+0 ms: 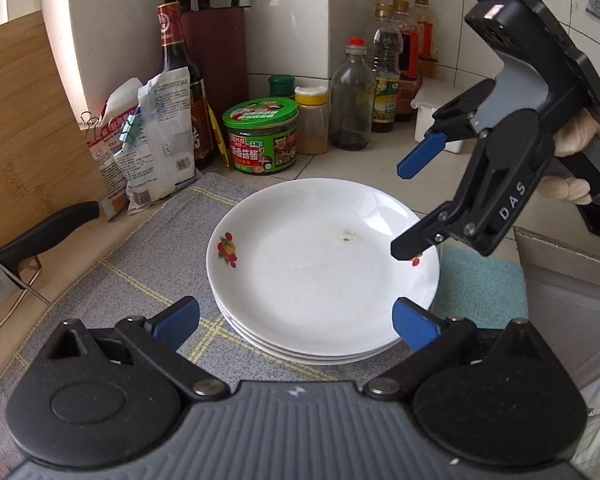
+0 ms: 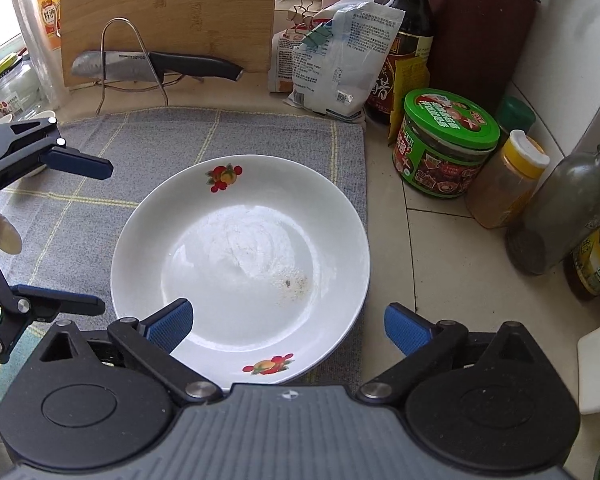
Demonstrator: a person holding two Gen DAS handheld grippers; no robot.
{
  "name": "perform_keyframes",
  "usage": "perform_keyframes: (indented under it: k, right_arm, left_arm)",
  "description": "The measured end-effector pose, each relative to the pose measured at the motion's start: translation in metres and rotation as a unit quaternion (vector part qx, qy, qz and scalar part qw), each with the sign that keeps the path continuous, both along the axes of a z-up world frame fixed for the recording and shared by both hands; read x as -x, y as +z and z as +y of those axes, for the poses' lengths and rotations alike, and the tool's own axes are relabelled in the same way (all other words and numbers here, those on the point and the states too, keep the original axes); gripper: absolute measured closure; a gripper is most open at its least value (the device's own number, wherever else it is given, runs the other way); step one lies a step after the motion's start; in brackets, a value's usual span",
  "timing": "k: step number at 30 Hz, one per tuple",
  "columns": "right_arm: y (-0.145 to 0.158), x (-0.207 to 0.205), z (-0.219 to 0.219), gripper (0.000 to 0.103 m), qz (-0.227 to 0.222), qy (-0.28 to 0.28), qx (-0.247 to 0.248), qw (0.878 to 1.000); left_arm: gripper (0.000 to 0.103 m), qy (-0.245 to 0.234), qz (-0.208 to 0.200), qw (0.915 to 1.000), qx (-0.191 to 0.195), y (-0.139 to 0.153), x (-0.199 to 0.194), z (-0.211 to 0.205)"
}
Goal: Organize plates and bowls
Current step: 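Withdraw the right tool from the plate stack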
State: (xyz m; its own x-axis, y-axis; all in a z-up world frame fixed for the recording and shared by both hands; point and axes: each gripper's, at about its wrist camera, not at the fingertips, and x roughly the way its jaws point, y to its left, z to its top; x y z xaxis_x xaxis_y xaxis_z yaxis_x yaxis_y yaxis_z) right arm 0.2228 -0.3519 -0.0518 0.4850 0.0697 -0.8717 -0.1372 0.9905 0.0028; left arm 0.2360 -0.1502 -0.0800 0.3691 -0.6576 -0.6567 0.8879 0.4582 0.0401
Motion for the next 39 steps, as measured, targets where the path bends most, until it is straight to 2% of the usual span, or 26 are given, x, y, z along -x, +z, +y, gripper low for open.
perform_keyframes:
  k: [4,12,19,25,32,39]
  right_arm:
    - [-0.006,0.005,0.004,0.0,0.0,-0.005,0.007,1.0]
    - [-0.006,0.009,0.002,0.0,-0.015,-0.04,-0.022,0.999]
    - [-0.008,0.013,0.01,0.0,-0.049,-0.053,-0.011,0.997]
    - [-0.006,0.014,0.021,0.0,-0.079,-0.057,-0.012,0.995]
    - [0.002,0.019,0.044,0.0,-0.107,-0.068,-0.011,0.992]
    - [0.008,0.032,0.104,0.0,-0.137,-0.072,0.056,0.986]
  left_arm:
    - [0.001,0.022,0.0,0.9998,0.004,0.0,0.001,0.004]
    - [0.001,0.099,-0.01,0.9947,0.027,0.006,0.009,0.012]
    - [0.001,0.193,-0.018,0.9799,0.046,0.012,0.019,0.023]
    - [0.001,0.248,-0.022,0.9673,0.048,0.014,0.029,0.033]
    - [0.001,0.264,-0.044,0.9622,0.049,0.019,0.046,0.058]
    - [0.001,0.256,-0.029,0.9635,0.071,0.016,0.061,0.113]
